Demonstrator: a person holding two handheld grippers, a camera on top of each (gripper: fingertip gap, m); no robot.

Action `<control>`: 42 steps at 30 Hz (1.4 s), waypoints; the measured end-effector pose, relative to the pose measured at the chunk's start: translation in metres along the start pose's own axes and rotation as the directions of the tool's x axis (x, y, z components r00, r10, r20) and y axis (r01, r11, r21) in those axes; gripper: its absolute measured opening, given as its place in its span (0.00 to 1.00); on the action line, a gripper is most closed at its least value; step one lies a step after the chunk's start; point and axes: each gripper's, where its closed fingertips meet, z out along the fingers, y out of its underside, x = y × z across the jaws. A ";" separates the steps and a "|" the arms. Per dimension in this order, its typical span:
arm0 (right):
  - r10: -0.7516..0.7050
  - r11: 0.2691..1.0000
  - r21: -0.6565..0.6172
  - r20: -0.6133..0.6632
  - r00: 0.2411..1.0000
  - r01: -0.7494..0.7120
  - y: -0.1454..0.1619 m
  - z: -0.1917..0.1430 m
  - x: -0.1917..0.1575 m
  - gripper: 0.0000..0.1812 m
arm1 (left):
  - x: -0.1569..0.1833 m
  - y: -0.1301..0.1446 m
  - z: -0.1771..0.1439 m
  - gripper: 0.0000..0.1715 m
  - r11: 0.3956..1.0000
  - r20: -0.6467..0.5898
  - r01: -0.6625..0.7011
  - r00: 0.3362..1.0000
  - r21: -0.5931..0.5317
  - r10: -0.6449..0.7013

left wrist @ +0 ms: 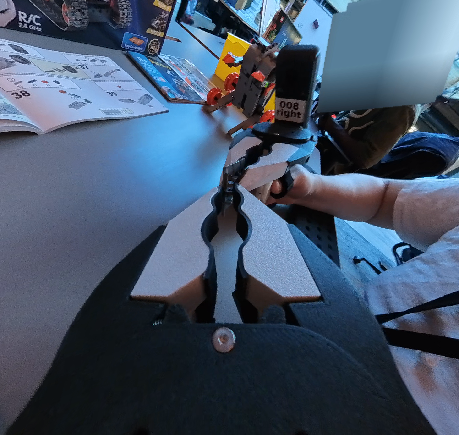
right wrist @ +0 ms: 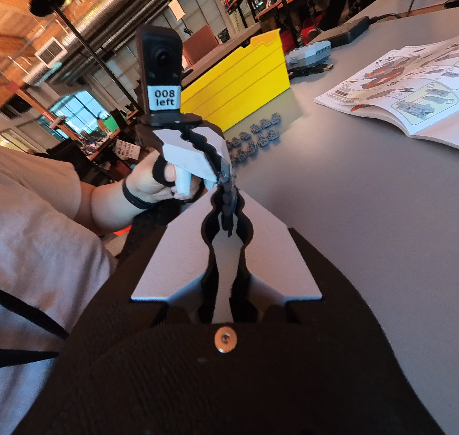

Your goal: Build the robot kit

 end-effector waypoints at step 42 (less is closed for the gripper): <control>0.395 0.907 0.102 0.132 0.909 -0.409 -0.014 0.000 0.009 0.03 | -0.004 -0.009 0.004 0.04 0.998 0.040 0.027 0.999 0.052 -0.029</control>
